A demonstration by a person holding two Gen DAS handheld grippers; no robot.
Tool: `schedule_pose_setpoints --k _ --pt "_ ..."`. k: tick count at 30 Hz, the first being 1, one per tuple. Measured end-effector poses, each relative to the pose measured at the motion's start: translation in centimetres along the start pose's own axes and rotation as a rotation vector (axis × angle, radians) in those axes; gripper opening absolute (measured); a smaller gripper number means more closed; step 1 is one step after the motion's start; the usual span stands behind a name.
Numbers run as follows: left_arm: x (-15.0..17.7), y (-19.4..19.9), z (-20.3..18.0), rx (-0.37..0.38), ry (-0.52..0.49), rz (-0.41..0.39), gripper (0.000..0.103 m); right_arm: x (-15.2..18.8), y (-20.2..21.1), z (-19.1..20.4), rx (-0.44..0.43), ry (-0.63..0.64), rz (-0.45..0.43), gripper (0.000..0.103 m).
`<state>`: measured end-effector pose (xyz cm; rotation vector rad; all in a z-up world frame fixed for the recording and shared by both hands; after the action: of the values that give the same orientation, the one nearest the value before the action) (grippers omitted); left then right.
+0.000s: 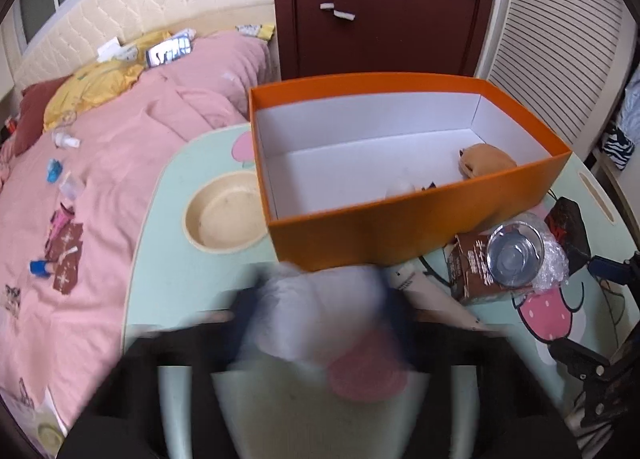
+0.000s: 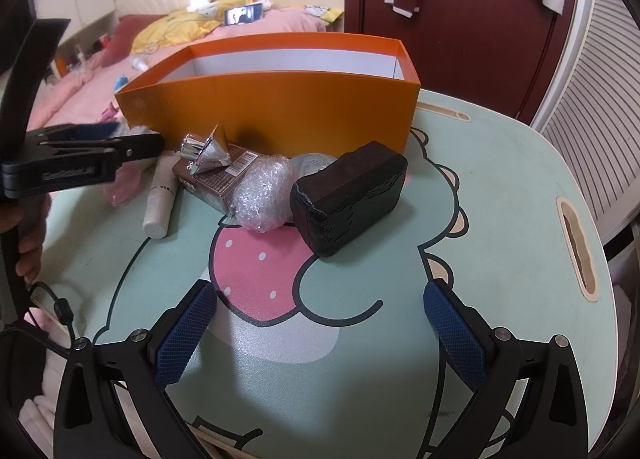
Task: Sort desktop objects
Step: 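Grasp the white tissue on the table with the left tool and lift, then grasp the pink heart with the right tool while the left tool holds the tissue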
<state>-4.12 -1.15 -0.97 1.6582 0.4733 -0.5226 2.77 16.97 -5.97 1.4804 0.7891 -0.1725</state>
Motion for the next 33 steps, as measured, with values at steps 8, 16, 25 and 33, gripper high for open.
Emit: schedule_pose_setpoints --k 8,16,25,33 --pt "0.4 5.9 1.8 0.074 0.095 -0.089 0.034 0.0 0.0 0.4 0.002 -0.005 0.001 0.103" --pt "4.0 6.9 3.2 0.062 0.151 -0.059 0.034 -0.1 0.0 0.3 0.001 -0.003 0.001 0.103" --pt "5.9 4.2 3.4 -0.056 0.119 0.02 0.035 -0.1 0.1 0.2 -0.036 0.014 -0.014 0.099" --pt "6.0 4.1 3.5 -0.055 0.097 0.021 0.035 -3.7 4.0 3.7 -0.226 0.132 -0.227 0.084"
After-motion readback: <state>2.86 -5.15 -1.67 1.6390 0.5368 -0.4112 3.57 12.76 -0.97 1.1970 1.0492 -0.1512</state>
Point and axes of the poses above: each gripper's, at about its wrist camera, not at the fingertips, and y roughly against the way its jaws point, z to its left, x to its underside, the point moved 5 cm from there along -y, roughly the way its jaws point, and after that the axes turned 11 degrees about y, right-handed, at the moved point
